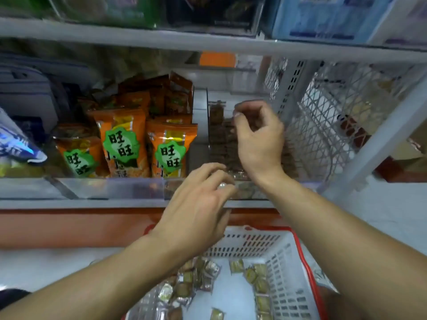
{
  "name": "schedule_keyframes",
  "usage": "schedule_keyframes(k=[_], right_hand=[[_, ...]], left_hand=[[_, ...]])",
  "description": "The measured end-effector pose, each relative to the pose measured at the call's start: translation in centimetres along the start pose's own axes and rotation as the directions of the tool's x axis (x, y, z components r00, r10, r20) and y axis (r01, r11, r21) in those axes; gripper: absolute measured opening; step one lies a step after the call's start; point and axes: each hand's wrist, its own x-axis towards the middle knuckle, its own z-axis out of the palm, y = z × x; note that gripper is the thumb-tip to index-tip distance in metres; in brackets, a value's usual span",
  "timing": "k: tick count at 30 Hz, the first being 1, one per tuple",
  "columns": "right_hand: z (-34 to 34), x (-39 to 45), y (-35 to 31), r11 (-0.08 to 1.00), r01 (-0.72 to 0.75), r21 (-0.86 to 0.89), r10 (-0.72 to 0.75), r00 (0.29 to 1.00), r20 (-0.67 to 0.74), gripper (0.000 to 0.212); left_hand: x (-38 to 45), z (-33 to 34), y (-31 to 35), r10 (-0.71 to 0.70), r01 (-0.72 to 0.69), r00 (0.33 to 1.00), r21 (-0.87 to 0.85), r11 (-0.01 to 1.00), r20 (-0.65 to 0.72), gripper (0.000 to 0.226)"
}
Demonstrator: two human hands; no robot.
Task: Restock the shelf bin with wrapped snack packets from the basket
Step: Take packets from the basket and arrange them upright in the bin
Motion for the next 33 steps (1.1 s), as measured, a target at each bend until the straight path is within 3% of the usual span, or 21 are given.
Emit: schedule_keyframes(k=[2,3,5,6,7,8,9,11,12,13,15,20,23,26,33], right_hand=[[-1.7,-5.2,-0.9,0.978,0.196,0.067,-0.197,0.98,0.001,0.016],[-2.1,-8.1,-0.5,0.973,0.223,0.062,-0.225,0.974,0.032,0.016],[-2.6,-14.1,2.1,0.994,0.106,-0.012,-0.103,0.983,0.154,0.014],[-2.8,-17.2,4.0,0.995,-0.028,-0.091,0.049,0.97,0.238,0.014],[-3.3,-20.2,6.2,0.957,-0.2,-0.208,0.262,0.904,0.337,0.014],[-4.1,-23.2,8.9,0.863,-0.346,-0.367,0.486,0.767,0.419,0.013],[-5.3,-26.1,11.7,0.734,-0.416,-0.537,0.668,0.585,0.46,0.013],[-8.2,-31.3,16.0,0.536,-0.339,-0.774,0.843,0.274,0.463,0.026],[-9.4,-33.1,17.5,0.499,-0.266,-0.825,0.866,0.187,0.464,0.036],[-10.0,-34.3,18.5,0.489,-0.206,-0.848,0.872,0.144,0.468,0.044],[-9.7,-35.0,19.6,0.511,-0.137,-0.849,0.858,0.14,0.494,0.056],[-5.0,-34.0,21.8,0.619,-0.089,-0.78,0.777,0.216,0.592,0.078],[-2.2,-33.9,23.2,0.54,-0.236,-0.808,0.837,0.252,0.486,0.079],[-0.6,-34.4,24.2,0.39,-0.439,-0.809,0.918,0.251,0.307,0.084],[-0.5,-35.7,24.7,0.317,-0.326,-0.891,0.946,0.17,0.275,0.096]], left_hand=[[-2.0,1.2,0.1,-0.016,0.02,0.995,-0.037,0.999,0.101,0.027],[-3.1,2.2,0.1,-0.048,0.057,0.976,-0.037,0.998,0.213,0.029],[-5.9,4.8,-0.3,-0.122,0.14,0.875,-0.003,0.99,0.468,0.037],[-7.5,6.1,-0.6,-0.154,0.178,0.793,0.019,0.984,0.589,0.041],[-9.1,7.3,-1.0,-0.18,0.208,0.698,0.044,0.977,0.693,0.046],[-10.7,8.4,-1.5,-0.2,0.225,0.595,0.077,0.971,0.779,0.052],[-12.2,9.2,-2.0,-0.22,0.238,0.488,0.113,0.965,0.845,0.057],[-14.7,10.5,-2.9,-0.259,0.24,0.317,0.187,0.953,0.912,0.062],[-15.5,11.1,-3.3,-0.277,0.239,0.272,0.214,0.947,0.922,0.062],[-16.1,11.8,-3.6,-0.287,0.252,0.251,0.224,0.941,0.924,0.062],[-16.8,13.5,-4.3,-0.31,0.34,0.266,0.212,0.916,0.913,0.06],[-17.8,18.9,-5.4,-0.416,0.515,0.317,0.214,0.83,0.852,0.077],[-18.2,22.5,-5.0,-0.45,0.59,0.29,0.213,0.779,0.845,0.09],[-19.1,25.6,-4.2,-0.49,0.709,0.256,0.183,0.681,0.834,0.081],[-19.6,28.4,-4.6,-0.495,0.64,0.3,0.213,0.738,0.815,0.11]])
